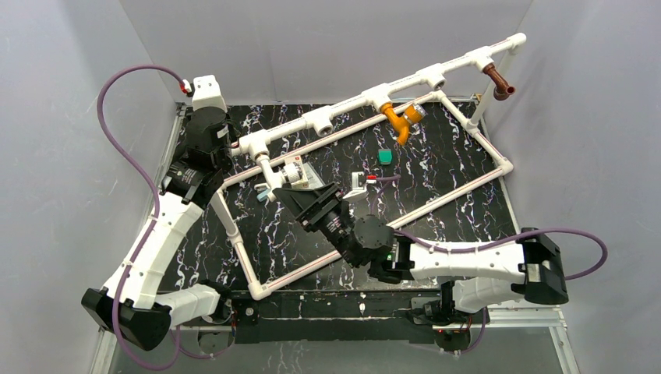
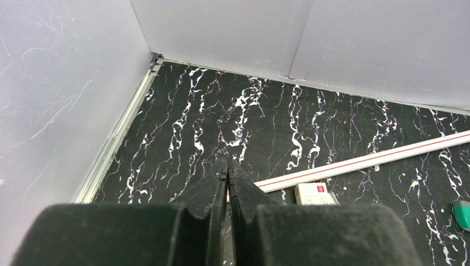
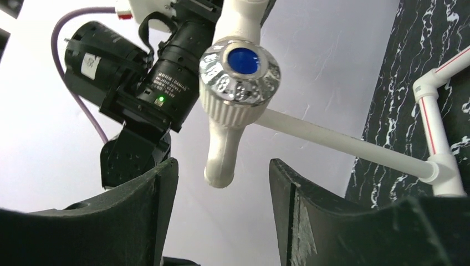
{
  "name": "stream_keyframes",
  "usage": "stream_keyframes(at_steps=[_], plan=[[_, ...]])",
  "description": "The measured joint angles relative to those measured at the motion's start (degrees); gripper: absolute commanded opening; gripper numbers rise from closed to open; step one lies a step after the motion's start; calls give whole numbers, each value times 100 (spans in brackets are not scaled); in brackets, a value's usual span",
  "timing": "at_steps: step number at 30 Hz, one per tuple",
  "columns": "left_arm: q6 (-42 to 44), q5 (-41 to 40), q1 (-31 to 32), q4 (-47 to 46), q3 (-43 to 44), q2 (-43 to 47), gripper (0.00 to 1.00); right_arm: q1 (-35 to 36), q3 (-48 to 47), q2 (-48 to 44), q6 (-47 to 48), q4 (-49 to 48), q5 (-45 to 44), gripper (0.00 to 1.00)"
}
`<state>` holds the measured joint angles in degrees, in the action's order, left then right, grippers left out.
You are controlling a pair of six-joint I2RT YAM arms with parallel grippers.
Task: Install the water faucets
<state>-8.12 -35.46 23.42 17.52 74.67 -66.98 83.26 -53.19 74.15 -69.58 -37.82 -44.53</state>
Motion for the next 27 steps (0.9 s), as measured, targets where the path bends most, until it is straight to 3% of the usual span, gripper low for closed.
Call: stream_keyframes(at_steps=[11,27], plan=[[0,-2,0,2,7,-13,2,0,90,-420,2455,76,870,69],[0,0,0,-2,9,-20,2,2,-24,-1287,8083,1421,2223,75]])
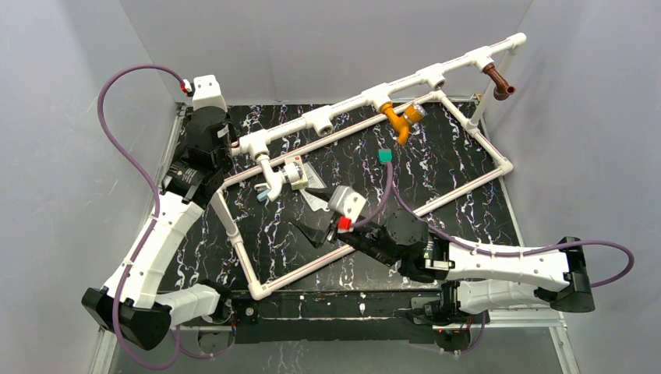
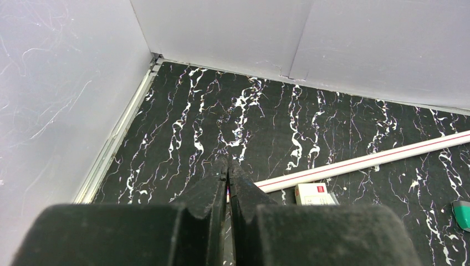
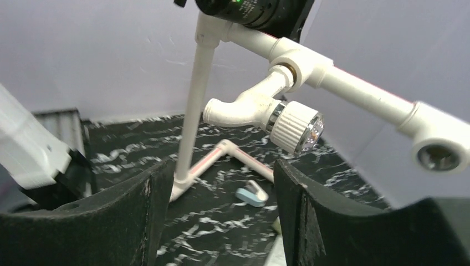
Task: Install the water faucets
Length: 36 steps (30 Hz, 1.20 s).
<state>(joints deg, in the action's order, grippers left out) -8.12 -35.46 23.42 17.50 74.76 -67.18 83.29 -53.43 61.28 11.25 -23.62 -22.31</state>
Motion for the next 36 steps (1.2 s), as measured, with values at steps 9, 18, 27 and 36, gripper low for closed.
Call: stream_keyframes(at_steps=[9,18,27,36], plan=[[0,2,2,-17,0,-11,2,-2,-87,-87,3342,623,424,81],[0,2,9,-20,0,-13,3,0,-247,431,6220,544,334,84],[0,-2,26,-22,0,-13,3,0,-463,1167,7816,103,166,81],[0,-4,33,-24,0,-13,3,-4,-820,1637,8341,-308,-9,64]])
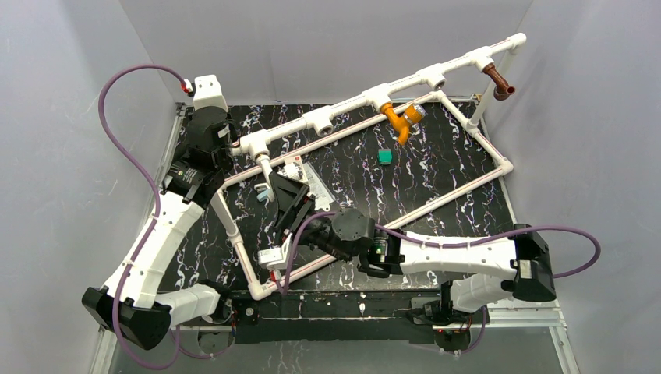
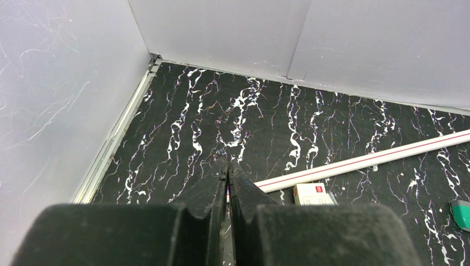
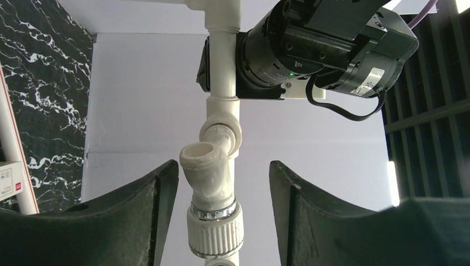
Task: Install the water faucets
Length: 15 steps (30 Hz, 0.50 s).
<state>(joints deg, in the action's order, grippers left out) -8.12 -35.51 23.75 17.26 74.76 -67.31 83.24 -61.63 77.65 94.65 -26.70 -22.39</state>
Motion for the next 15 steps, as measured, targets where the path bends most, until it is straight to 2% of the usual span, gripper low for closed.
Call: stream_keyframes(at_steps=[12,14,15], plan=[[2,0,2,-7,0,0,3,-146,-52,229,-120,-50,-17,45],[2,-2,2,-15,-2,-2,4,-175,-55,247,-136,-111,-11,39],[2,-4,2,-15,-2,-2,4,-181,-55,247,-151,-146,-11,33]])
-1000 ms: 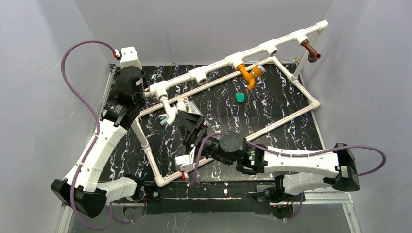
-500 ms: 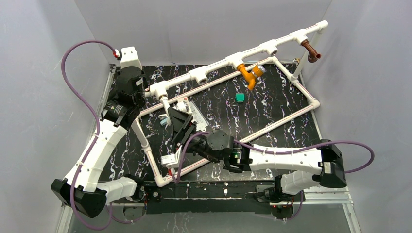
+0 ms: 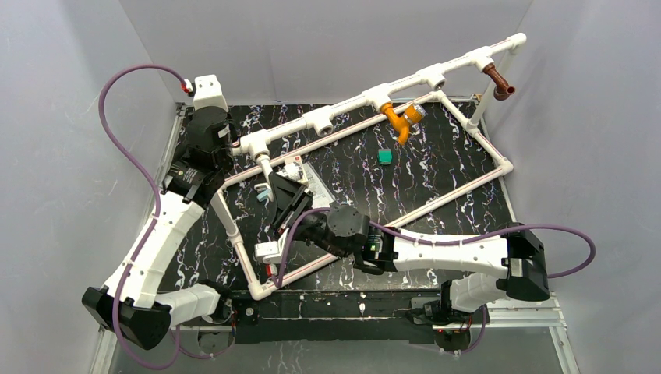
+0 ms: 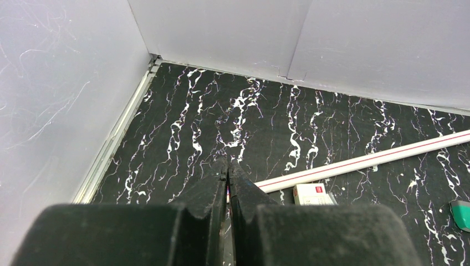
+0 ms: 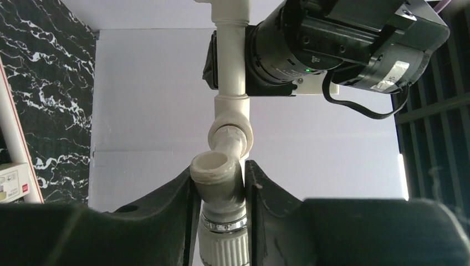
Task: Install the water faucets
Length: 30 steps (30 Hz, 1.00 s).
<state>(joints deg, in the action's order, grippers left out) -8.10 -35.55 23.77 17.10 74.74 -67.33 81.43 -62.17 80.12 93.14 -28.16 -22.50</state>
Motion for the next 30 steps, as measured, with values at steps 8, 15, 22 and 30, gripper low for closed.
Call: stream_keyframes(at_steps=[8,15,22,30], plan=[[0,-7,4,-48,-2,-17,4,-9,-9,13,-258,-229,20,1],[0,-31,4,-136,-2,-55,4,24,57,214,-1167,-944,-140,1],[0,-46,4,-221,-2,-87,4,245,105,708,-2732,-2492,-957,1],[-13,-46,11,-236,-4,-96,4,330,103,901,-5453,-3364,-1788,1]])
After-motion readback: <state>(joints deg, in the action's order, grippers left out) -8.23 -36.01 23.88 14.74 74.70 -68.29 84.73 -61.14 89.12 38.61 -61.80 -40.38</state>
